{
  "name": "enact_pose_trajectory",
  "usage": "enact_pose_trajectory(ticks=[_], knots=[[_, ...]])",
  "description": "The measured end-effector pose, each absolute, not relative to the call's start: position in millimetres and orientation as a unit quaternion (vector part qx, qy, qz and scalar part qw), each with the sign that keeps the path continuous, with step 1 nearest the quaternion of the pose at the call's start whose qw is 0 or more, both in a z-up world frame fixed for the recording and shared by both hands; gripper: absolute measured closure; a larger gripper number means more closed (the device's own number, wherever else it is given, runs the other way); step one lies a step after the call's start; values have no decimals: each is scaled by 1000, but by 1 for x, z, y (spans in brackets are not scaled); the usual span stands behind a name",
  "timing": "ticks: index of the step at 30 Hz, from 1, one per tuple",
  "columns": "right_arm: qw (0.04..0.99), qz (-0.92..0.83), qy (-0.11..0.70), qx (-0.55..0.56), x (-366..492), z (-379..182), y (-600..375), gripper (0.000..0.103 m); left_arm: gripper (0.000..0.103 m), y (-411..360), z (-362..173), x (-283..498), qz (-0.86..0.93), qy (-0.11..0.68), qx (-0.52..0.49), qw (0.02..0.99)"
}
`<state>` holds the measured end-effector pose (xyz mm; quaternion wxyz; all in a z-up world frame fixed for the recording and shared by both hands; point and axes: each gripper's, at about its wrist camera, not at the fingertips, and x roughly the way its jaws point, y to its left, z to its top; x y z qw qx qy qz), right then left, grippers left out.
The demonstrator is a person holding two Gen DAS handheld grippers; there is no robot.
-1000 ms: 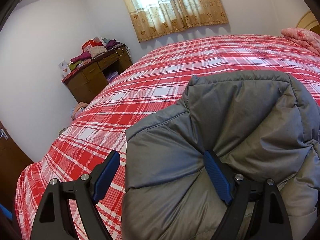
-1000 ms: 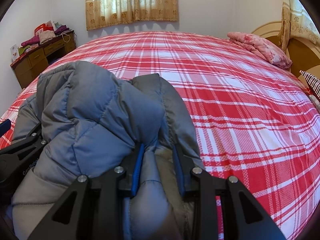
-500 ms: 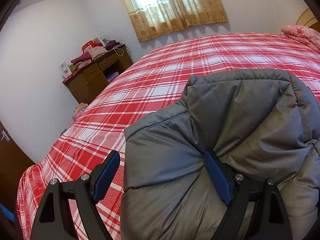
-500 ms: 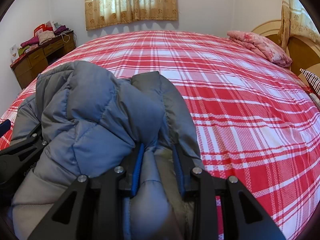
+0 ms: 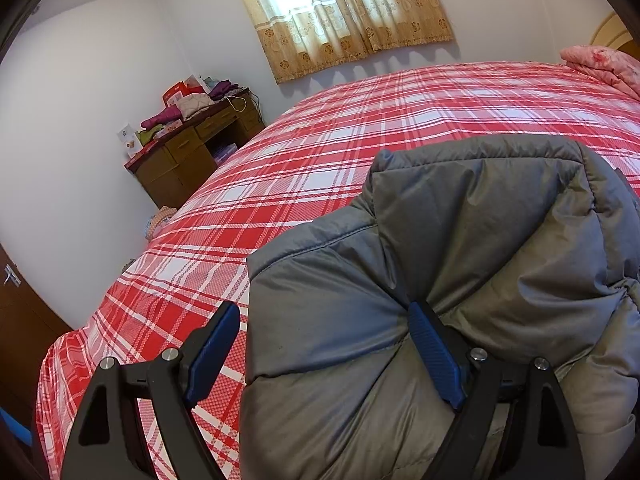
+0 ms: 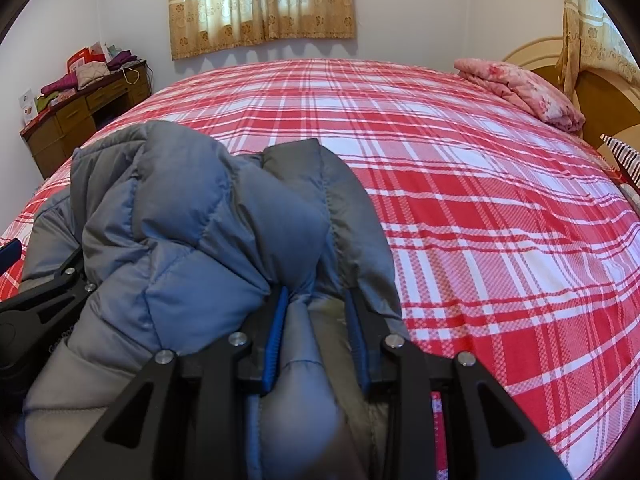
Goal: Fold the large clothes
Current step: 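Hold the folded jacket bundle still with both grippers, then lift the grey jacket bundle with both grippers and carry it across the bed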
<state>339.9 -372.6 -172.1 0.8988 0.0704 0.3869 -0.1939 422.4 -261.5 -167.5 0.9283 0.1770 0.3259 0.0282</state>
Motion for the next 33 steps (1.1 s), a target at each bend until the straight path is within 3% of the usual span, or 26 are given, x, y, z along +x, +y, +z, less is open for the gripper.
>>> enact_pose_trajectory(ticks=[25, 28, 33], knots=[[901, -171, 388, 92, 328, -168, -380, 69, 17, -255, -149, 407, -14, 339, 175, 924], [901, -163, 378, 136, 310, -166, -393, 56, 17, -242, -135, 385, -44, 341, 137, 929], [903, -161, 374, 138, 294, -172, -394, 53, 16, -246, -148, 373, -67, 341, 134, 928]])
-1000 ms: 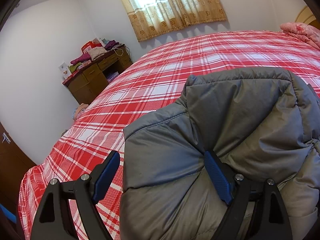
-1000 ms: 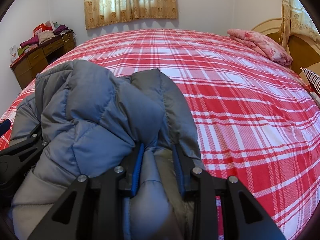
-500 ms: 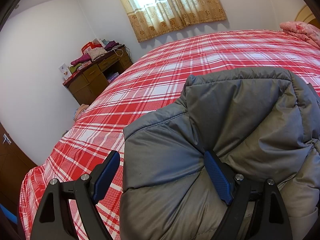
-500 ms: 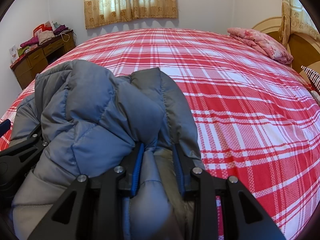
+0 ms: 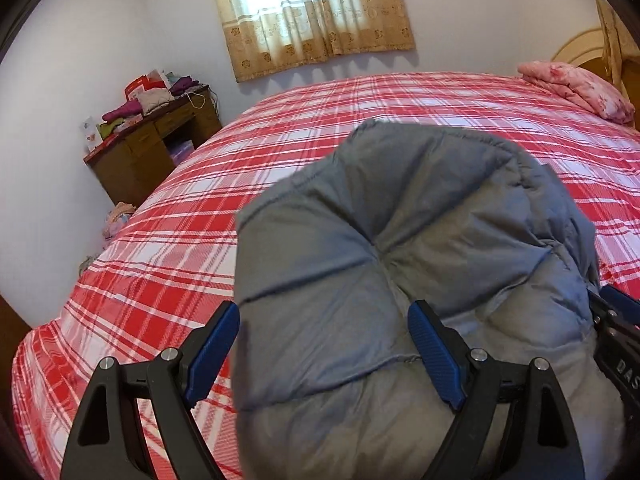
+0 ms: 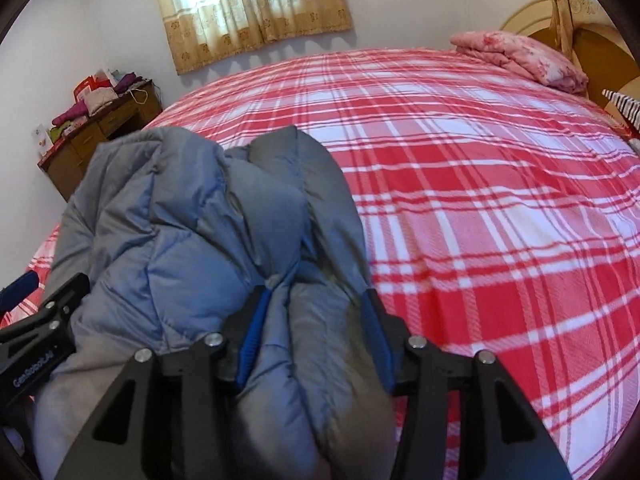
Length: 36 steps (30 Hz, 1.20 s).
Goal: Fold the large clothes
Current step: 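Lift the grey jacket bundle with both grippers and carry it across the bed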
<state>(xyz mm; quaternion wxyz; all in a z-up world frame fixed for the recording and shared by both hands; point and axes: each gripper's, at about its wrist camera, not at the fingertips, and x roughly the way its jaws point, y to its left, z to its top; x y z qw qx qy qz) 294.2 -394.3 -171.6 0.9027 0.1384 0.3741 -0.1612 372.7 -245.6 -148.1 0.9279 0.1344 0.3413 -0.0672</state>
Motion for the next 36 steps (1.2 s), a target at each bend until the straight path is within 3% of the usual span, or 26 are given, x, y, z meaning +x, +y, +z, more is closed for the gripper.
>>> enact_pose_trajectory(ticks=[7, 24, 36], knots=[[901, -160, 375, 145, 294, -175, -396, 52, 8, -247, -164, 377, -58, 338, 117, 932], [903, -161, 373, 137, 295, -177, -394, 49, 6, -249, -168, 381, -65, 354, 113, 926], [916, -147, 338, 158, 280, -171, -397, 36, 7, -160, -146, 338, -62, 344, 57, 935]])
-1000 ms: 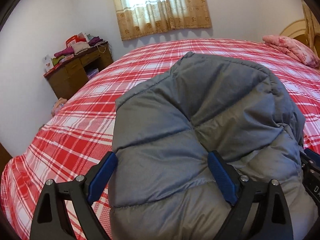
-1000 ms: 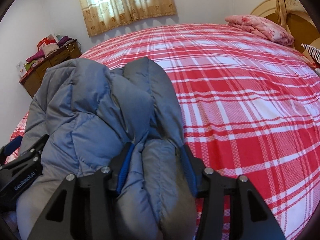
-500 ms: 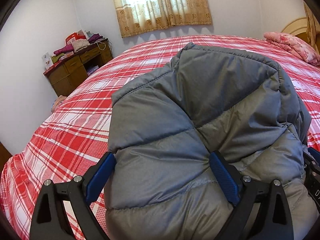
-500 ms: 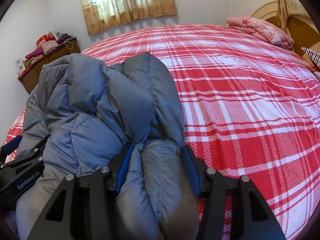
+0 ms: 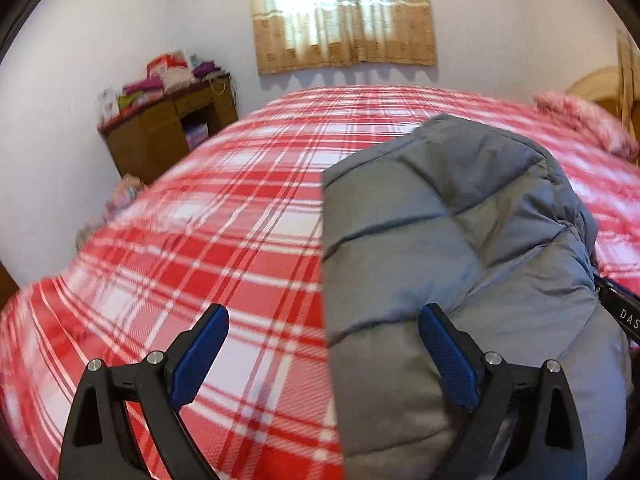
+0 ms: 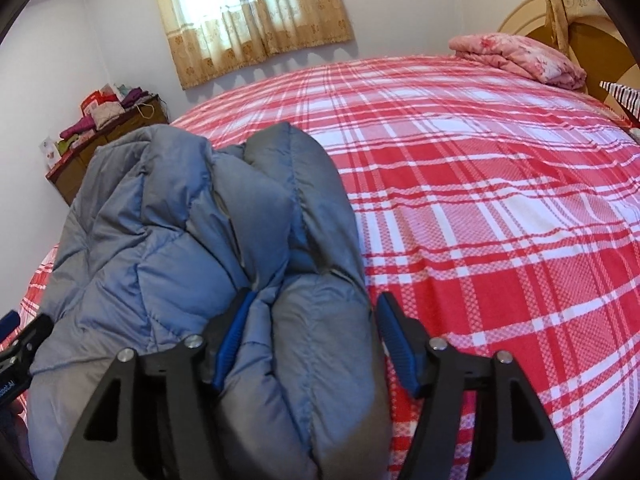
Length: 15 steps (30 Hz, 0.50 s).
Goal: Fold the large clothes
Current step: 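Lift the grey jacket bundle with both grippers and carry it across the bed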
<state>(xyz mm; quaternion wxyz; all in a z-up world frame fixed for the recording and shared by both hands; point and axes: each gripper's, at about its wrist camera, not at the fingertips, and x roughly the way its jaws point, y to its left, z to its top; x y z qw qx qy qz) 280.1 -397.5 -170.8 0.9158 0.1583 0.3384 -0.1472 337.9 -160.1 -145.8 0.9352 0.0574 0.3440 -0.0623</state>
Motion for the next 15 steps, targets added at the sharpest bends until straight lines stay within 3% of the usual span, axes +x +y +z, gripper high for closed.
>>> enact_pose_trajectory(ticks=[5, 9, 15], knots=[[922, -141, 322, 162, 275, -167, -398, 23, 6, -143, -162, 345, -78, 379, -16, 922], [923, -126, 325, 166, 279, -168, -399, 22, 6, -153, -172, 348, -104, 409, -49, 905], [917, -108, 344, 172, 287, -173, -402, 22, 6, -172, -170, 347, -120, 392, 10, 912]])
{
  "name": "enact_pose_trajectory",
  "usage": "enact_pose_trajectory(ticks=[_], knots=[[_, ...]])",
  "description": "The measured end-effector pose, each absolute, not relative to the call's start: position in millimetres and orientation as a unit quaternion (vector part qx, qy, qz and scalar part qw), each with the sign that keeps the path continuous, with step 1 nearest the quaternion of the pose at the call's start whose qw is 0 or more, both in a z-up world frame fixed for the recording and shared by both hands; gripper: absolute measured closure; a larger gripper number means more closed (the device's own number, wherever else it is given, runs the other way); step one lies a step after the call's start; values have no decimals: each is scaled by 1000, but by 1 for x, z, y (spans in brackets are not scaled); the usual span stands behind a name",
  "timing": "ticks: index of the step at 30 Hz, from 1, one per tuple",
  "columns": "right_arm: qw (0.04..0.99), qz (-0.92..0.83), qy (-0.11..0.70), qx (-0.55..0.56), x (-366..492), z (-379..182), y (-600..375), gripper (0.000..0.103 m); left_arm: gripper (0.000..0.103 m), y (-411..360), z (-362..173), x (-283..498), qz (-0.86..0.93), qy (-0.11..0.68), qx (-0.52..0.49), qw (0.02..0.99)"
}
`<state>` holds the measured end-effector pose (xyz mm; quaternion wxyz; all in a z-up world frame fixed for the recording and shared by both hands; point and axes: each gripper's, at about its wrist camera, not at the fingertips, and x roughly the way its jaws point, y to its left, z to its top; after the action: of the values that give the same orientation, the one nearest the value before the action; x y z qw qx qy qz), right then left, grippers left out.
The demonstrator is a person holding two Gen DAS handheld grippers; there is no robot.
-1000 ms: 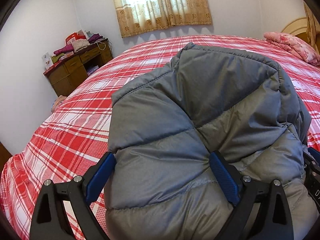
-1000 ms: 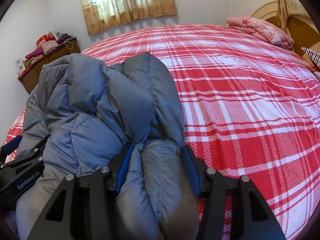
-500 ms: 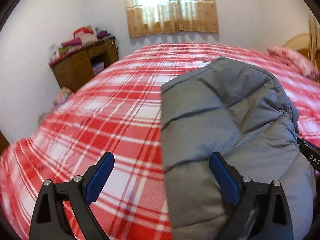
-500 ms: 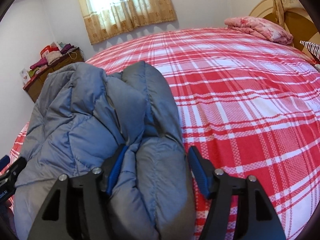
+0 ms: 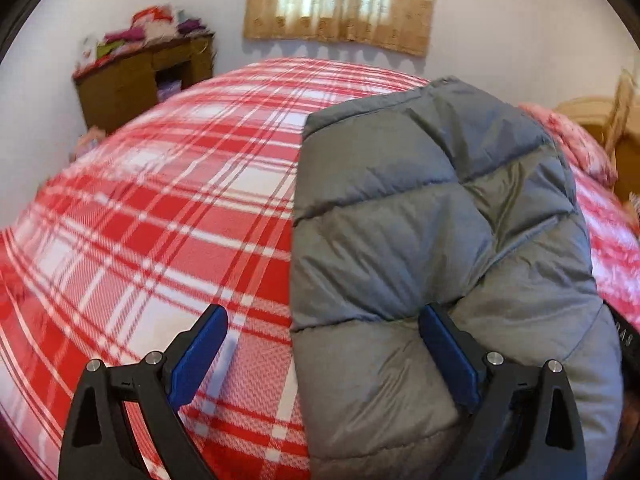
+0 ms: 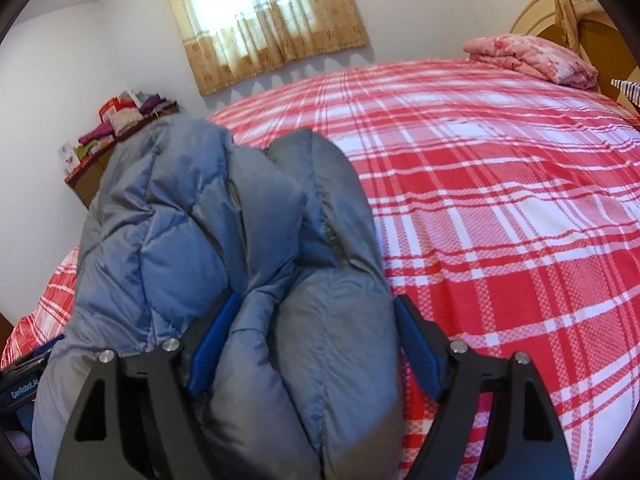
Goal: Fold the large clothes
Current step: 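Lift the grey jacket bundle with both grippers and carry it across the bed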
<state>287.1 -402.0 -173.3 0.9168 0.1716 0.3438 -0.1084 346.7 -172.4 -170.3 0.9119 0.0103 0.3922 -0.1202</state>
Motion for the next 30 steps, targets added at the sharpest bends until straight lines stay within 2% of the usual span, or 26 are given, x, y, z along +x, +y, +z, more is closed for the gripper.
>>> enact_pose_trajectory(ticks=[8, 12, 14, 20, 25, 30], knots=[[910, -74, 368, 176, 293, -178, -398, 40, 6, -190, -168, 345, -135, 376, 60, 915], [911, -54, 369, 177, 291, -178, -393, 55, 22, -196, -168, 343, -160, 368, 65, 914], [910, -48, 370, 181, 291, -179, -392, 56, 25, -201, -167, 340, -163, 362, 77, 915], [910, -44, 364, 194, 290, -181, -395, 52, 26, -205, -168, 339, -163, 360, 68, 916], [910, -43, 366, 191, 290, -181, -396, 54, 37, -209, -167, 336, -176, 353, 78, 915], [908, -36, 365, 204, 291, -183, -400, 52, 38, -212, -169, 336, -179, 352, 77, 916]])
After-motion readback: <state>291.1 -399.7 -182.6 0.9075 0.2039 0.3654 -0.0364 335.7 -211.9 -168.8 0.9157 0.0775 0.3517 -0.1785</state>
